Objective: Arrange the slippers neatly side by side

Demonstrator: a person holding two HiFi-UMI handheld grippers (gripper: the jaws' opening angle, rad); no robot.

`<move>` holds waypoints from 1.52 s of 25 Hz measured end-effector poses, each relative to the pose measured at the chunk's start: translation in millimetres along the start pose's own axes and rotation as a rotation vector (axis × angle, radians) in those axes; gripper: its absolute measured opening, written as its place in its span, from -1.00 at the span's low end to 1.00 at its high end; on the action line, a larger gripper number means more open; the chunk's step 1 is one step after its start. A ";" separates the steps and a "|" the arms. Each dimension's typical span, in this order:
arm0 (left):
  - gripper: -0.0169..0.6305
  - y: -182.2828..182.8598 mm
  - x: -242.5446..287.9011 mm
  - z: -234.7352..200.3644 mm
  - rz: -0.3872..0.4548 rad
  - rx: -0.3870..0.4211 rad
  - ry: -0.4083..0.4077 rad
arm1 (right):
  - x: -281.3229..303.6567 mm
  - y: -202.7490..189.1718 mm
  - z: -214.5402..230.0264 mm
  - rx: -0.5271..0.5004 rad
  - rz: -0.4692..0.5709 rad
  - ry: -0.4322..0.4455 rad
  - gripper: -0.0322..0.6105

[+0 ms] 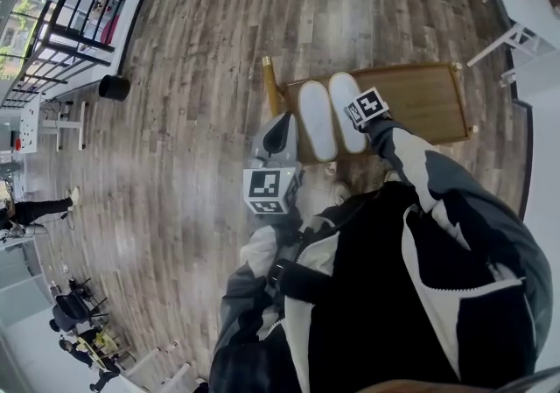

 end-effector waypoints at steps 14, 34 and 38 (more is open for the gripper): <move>-0.89 6.2 16.8 7.0 0.027 -0.054 -0.056 | -46.7 10.2 -9.6 0.014 0.126 0.052 -0.44; -0.89 71.5 81.6 105.6 0.145 -0.028 -0.248 | -323.6 8.7 -69.3 -0.409 0.816 -0.013 -0.89; -0.89 83.6 81.1 123.8 0.182 -0.015 -0.258 | -348.0 -12.6 -63.2 -0.407 0.852 -0.064 -0.89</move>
Point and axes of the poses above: the fingertips, and each gripper's own axes: x forward along the fingers, z to its right, y out of its top, the point moved 10 cm from there along -x, backward along the fingers, and after that the axes turned 9 degrees about y, right-handed, at the moved point
